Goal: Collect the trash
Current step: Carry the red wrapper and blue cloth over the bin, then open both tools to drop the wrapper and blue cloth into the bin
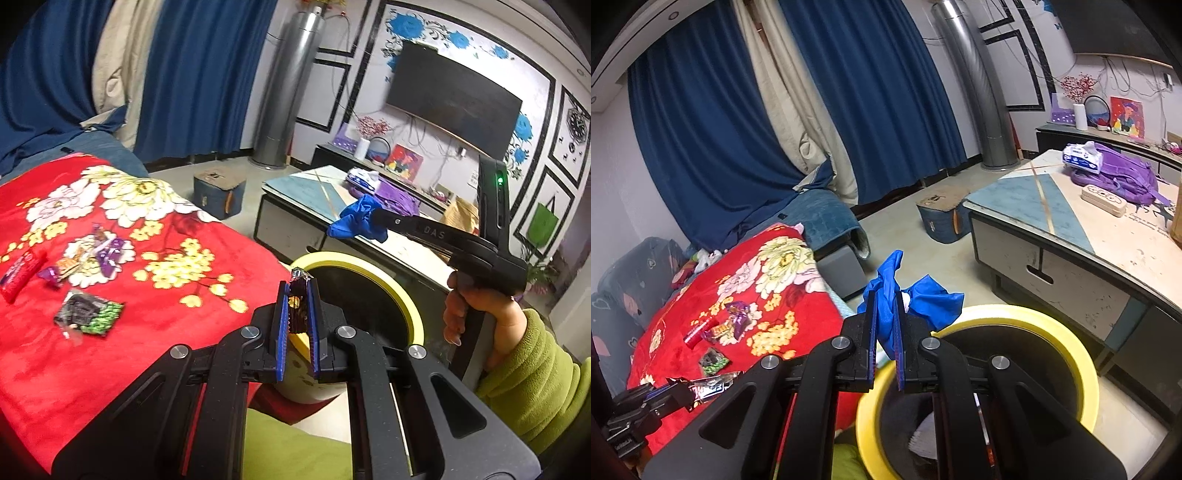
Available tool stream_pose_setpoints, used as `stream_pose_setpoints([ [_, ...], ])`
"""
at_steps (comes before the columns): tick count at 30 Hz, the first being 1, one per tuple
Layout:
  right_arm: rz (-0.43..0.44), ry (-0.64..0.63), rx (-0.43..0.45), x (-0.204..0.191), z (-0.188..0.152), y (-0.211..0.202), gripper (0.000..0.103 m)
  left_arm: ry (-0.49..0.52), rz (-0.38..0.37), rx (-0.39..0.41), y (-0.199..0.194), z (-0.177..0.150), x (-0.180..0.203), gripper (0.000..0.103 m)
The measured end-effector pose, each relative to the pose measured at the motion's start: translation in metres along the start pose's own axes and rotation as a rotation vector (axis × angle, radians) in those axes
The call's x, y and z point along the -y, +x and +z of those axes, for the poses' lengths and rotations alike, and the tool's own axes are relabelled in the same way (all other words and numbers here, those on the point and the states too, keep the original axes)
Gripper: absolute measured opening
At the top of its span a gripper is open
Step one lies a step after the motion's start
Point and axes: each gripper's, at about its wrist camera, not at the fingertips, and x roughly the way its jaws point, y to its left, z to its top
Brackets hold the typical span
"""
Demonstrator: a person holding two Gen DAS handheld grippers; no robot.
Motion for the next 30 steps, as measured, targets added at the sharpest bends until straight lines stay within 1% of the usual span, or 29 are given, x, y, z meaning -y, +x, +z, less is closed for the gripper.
stream_pose_setpoints([
  [7, -0.049, 0.043, 0.005, 0.034, -0.01, -0.01, 0.008, 0.032, -0.028, -0.061, 0.024, -0.004, 0.014, 0.005],
  [13, -0.079, 0.087, -0.017, 0.061, -0.022, -0.011, 0.008, 0.03, -0.064, -0.112, 0.046, -0.01, 0.025, 0.005],
  [18, -0.094, 0.103, -0.04, 0.078, -0.034, -0.011, 0.008, 0.073, -0.095, -0.157, 0.062, -0.018, 0.043, 0.005],
  [23, -0.096, 0.142, -0.089, 0.097, -0.05, -0.005, 0.008, 0.113, -0.102, -0.209, 0.084, -0.021, 0.056, 0.005],
  [28, -0.075, 0.166, -0.118, 0.103, -0.06, 0.0, 0.009, 0.1, -0.106, -0.263, 0.104, -0.025, 0.054, 0.005],
  [30, -0.062, 0.175, -0.127, 0.104, -0.062, 0.002, 0.009, 0.102, -0.108, -0.269, 0.109, -0.026, 0.056, 0.005],
])
